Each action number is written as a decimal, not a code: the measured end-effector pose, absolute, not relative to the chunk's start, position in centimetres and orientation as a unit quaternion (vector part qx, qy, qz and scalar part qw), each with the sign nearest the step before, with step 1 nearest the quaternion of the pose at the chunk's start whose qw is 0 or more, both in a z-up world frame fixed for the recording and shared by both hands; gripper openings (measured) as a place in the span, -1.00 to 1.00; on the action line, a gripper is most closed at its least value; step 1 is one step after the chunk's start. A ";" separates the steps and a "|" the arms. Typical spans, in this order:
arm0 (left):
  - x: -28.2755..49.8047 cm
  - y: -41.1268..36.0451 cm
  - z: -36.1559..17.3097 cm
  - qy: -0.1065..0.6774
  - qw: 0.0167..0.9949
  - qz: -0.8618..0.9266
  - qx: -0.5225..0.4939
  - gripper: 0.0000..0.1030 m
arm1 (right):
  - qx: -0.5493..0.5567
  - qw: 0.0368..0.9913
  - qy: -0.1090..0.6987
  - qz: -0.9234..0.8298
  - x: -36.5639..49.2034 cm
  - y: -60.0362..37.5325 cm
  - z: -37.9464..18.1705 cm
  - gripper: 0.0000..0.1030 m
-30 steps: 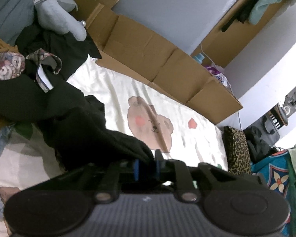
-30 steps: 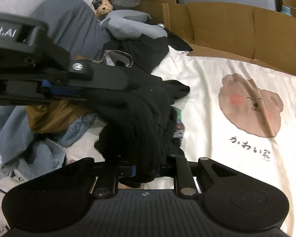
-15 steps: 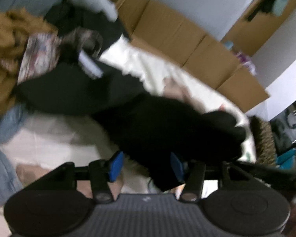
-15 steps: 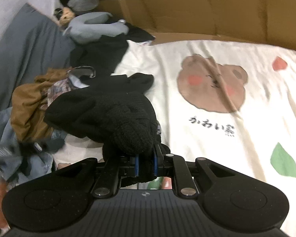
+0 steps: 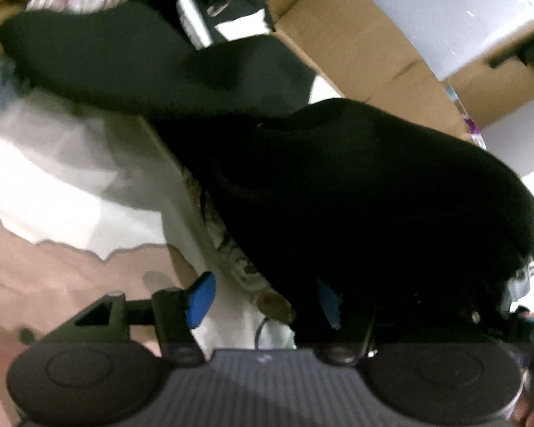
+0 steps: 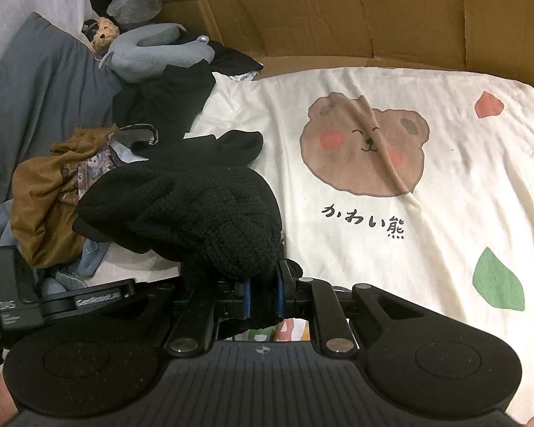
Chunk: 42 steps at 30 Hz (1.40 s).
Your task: Fold clothes
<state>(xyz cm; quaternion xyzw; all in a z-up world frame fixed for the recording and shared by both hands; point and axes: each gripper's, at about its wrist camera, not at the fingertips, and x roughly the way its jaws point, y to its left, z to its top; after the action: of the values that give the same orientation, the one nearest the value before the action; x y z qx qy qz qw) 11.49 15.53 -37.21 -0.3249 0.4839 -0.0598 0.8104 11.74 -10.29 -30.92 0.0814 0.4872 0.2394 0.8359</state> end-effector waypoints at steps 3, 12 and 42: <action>12.2 15.9 -38.5 0.482 0.794 -0.055 -0.367 0.26 | 0.080 0.835 0.490 0.238 11.8 -10.3 -31.1 -0.76; 12.6 16.2 -36.9 0.464 0.789 -0.080 -0.395 -0.93 | 0.065 0.823 0.505 0.250 13.1 -10.4 -31.1 -0.76; 1.6 13.4 -18.9 0.478 0.810 -0.216 -0.263 -0.95 | -0.073 0.695 0.522 0.489 11.1 -18.5 -21.5 -0.76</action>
<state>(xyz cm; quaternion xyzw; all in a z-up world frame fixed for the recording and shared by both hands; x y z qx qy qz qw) 1.61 13.35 -18.90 -0.2629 0.4784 -0.2159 0.8096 11.09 -18.47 -21.55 -0.0728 0.5222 0.4889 0.6949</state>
